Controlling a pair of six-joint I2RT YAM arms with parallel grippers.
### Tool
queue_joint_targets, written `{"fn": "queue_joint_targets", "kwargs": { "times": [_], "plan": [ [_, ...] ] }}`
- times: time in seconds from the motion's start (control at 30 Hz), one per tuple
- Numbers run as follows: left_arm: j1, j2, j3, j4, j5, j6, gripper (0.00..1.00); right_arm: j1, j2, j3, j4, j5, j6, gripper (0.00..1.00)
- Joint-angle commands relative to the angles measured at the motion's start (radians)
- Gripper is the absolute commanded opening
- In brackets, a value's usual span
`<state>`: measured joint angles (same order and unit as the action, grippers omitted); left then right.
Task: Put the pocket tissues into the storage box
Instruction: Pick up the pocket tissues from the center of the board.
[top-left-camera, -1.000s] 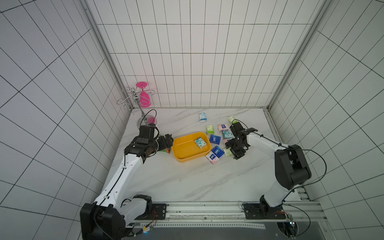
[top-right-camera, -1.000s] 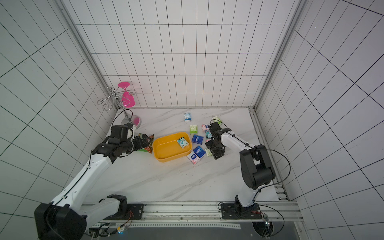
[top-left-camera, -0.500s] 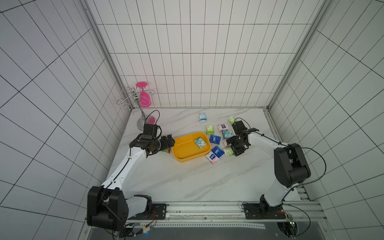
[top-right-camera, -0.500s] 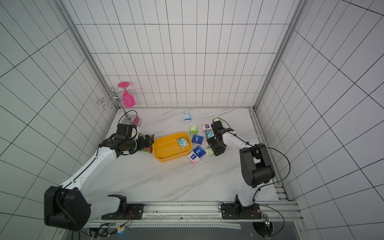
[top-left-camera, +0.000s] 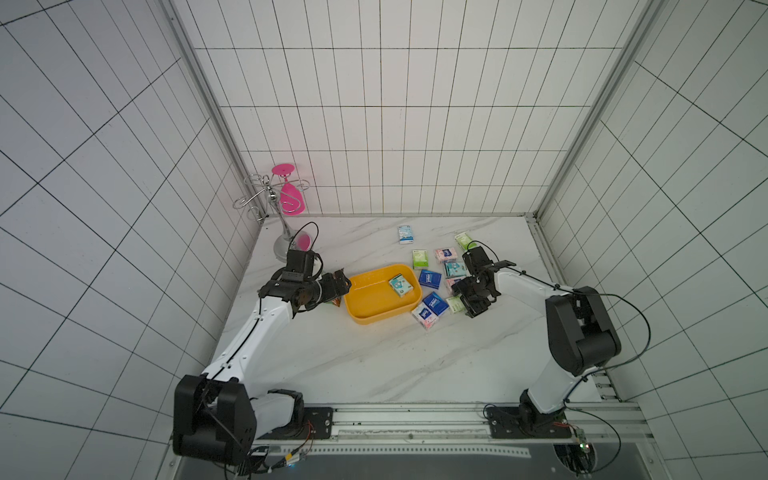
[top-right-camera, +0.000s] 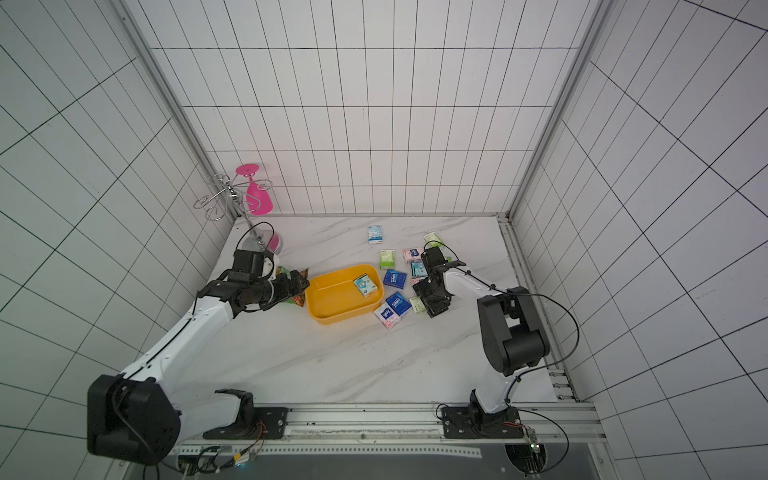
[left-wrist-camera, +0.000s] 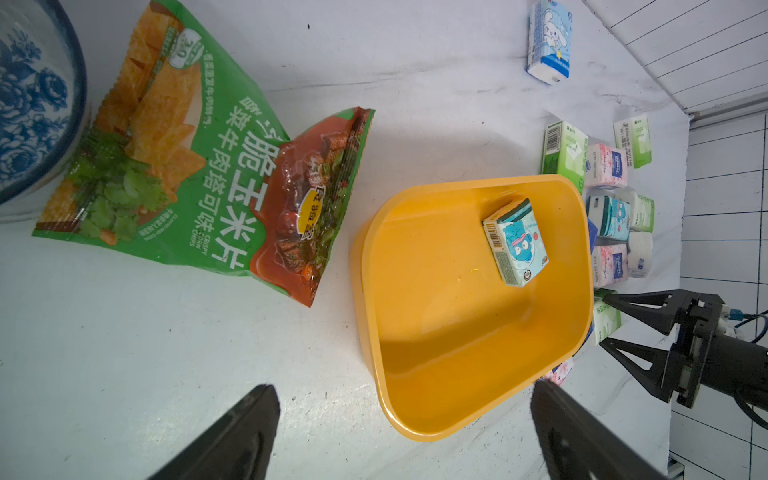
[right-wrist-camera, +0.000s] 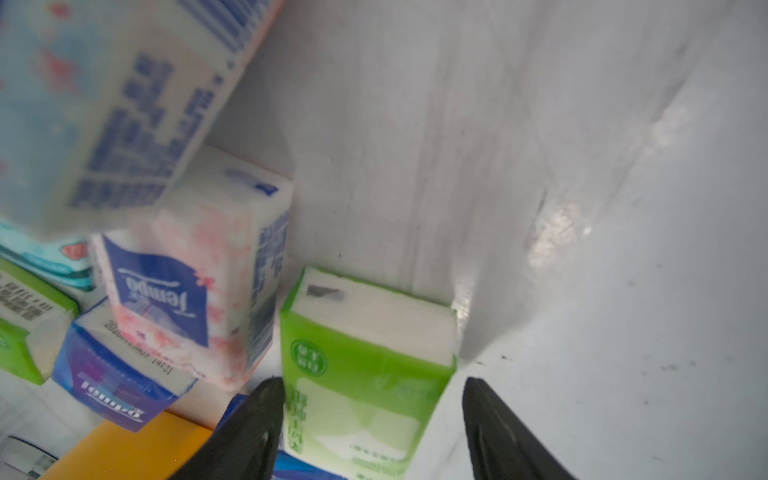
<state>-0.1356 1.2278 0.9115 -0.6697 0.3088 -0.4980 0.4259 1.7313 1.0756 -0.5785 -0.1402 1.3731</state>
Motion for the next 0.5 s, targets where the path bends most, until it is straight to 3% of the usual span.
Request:
{"fn": "queue_joint_targets", "kwargs": {
  "times": [0.0, 0.13, 0.33, 0.47],
  "plan": [
    [0.005, -0.022, -0.015, 0.013, 0.009, 0.001, 0.98, 0.005, 0.043, -0.015, -0.009, 0.021, 0.006, 0.72],
    [0.004, -0.027, -0.021, 0.012, 0.008, 0.001, 0.98, 0.005, 0.061, -0.006, -0.009, 0.025, -0.003, 0.70],
    [0.004, -0.032, -0.023, 0.012, 0.004, 0.001, 0.98, 0.007, 0.035, -0.003, -0.027, 0.045, -0.041, 0.53],
    [0.005, -0.033, -0.026, 0.012, 0.004, 0.003, 0.98, 0.009, -0.011, -0.009, -0.049, 0.064, -0.091, 0.52]
  ]
}}
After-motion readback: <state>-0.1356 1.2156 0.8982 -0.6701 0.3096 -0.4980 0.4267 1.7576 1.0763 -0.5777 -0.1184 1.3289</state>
